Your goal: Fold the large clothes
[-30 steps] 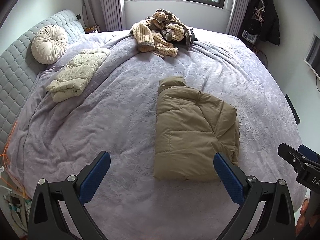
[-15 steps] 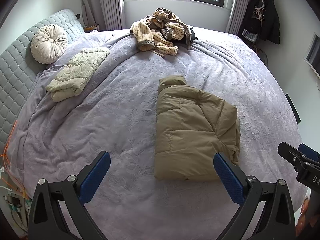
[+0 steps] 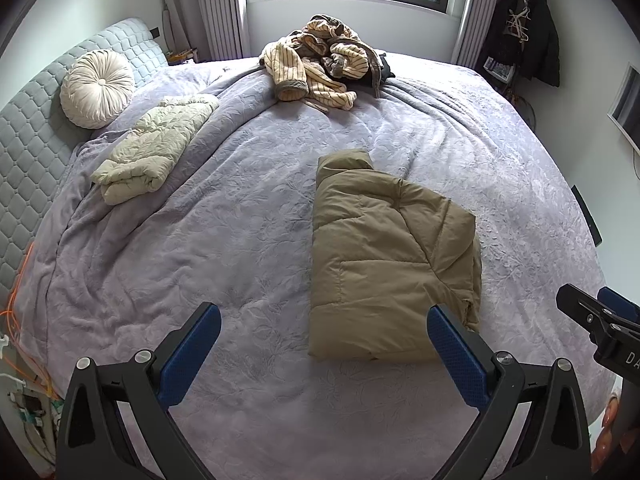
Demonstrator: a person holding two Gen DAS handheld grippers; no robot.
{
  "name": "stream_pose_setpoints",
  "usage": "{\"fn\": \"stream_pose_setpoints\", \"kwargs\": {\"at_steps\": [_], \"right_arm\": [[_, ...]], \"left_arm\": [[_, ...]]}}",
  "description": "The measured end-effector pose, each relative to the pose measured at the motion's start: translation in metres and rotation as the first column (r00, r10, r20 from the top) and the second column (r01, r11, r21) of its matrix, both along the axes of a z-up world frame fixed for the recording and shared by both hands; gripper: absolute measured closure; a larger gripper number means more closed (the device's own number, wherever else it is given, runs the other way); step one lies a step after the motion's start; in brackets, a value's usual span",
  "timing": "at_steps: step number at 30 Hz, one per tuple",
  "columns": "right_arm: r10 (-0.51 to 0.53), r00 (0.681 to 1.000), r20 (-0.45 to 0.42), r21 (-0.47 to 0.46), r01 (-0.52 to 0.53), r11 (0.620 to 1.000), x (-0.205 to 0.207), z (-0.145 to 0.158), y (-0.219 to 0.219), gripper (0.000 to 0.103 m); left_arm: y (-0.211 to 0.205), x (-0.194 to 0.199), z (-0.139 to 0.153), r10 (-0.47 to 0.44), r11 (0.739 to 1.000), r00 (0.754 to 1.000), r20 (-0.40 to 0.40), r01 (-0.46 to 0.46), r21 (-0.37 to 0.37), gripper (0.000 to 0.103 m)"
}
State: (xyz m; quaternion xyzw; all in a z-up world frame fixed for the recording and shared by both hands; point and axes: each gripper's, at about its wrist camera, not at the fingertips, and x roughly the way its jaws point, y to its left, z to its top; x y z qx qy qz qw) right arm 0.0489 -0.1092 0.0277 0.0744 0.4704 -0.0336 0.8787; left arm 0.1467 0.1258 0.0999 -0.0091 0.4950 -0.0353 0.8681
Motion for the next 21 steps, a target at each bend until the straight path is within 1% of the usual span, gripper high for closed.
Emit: {"fn": "stream_pose_setpoints", "kwargs": {"at_steps": [21], "right_arm": [[0.004, 1.000, -0.005, -0.001, -0.004, 1.000, -0.0001, -0.0005, -0.0004, 0.000]], "left_arm": [[-0.0002, 0.0033, -0.0028, -0.009, 1.000, 1.000, -0.004, 0.009, 0.001, 0.000]]}}
